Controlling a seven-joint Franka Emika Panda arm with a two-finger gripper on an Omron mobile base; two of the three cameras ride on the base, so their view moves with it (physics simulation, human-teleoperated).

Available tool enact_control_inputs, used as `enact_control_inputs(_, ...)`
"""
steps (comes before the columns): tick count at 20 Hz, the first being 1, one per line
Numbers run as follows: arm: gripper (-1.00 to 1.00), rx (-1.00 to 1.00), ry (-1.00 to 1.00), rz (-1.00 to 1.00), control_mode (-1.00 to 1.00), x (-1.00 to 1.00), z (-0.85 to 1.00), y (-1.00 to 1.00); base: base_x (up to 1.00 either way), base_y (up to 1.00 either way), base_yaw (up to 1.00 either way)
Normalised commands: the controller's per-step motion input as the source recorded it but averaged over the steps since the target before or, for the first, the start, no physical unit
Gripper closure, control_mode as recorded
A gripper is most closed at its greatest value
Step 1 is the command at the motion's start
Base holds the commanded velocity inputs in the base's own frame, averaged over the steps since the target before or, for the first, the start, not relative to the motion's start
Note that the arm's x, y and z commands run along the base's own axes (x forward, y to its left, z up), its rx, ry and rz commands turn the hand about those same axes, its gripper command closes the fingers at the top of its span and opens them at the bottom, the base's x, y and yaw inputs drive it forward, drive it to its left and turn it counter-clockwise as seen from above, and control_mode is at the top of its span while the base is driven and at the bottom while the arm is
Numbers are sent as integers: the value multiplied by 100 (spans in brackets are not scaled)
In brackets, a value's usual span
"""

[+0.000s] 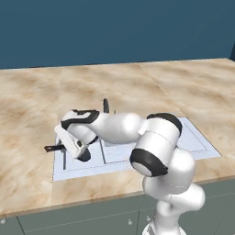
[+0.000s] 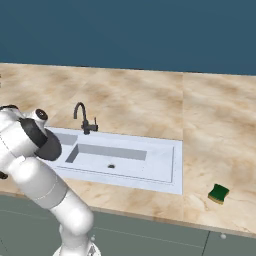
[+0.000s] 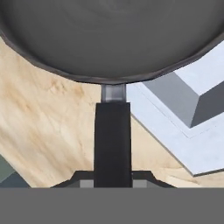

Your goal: Pick the pan and sponge and place them into the sink. Then turn on the water.

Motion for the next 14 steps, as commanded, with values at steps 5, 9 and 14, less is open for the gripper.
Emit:
enact_control_inputs(5,100,0,8,2,-100,37,-25,-22,0,0,0)
enact_control_inputs(9,100,-4,5,0,-100,25,-50,-35,0,0,0)
enact_control_inputs(14,100,-20,2,0,-100,21,-63,-25,0,0,0)
